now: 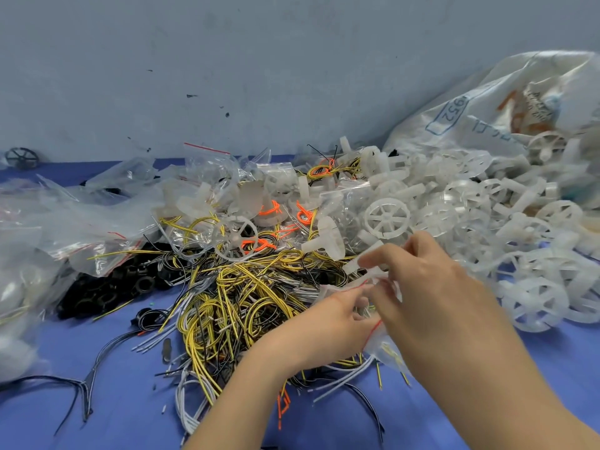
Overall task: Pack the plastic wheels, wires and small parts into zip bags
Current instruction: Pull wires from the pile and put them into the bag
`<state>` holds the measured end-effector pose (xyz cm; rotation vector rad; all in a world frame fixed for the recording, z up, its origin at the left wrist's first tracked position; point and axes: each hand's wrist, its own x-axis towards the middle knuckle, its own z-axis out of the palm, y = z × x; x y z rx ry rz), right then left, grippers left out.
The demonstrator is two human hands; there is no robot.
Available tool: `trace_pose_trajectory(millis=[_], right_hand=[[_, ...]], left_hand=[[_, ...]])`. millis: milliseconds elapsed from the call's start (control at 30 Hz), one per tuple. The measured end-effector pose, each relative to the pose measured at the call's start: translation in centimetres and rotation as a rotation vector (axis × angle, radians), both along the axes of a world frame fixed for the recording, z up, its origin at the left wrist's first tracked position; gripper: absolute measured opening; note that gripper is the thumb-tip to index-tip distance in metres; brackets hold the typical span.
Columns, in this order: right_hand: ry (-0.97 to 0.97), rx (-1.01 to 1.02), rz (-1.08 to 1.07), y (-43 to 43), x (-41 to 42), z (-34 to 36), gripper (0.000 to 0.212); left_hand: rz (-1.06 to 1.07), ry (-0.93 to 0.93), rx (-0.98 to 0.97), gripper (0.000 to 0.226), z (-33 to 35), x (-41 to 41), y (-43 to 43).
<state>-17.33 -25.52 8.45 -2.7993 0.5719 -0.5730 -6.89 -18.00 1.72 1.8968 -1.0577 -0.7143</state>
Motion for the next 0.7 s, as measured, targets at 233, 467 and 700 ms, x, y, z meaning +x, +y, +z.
trace_pose_trajectory(millis=[233,467,700], right_hand=[[0.112,0.108,0.172,-0.1,0.7,-0.9,0.042],[-0.025,0.361,0.15,-2.7,1.1,-3.0,0.028],[-0.142,0.644,0.147,-4.3,1.9,-4.5,0.023]], left_hand=[[-0.05,-0.154,-0.016,0.021,0.4,0.4,0.6],[0.044,0.234,-0.174,0.033,3.5,3.0,3.3],[0.845,-0.563,-0.072,0.025,2.4,6.1,3.9]])
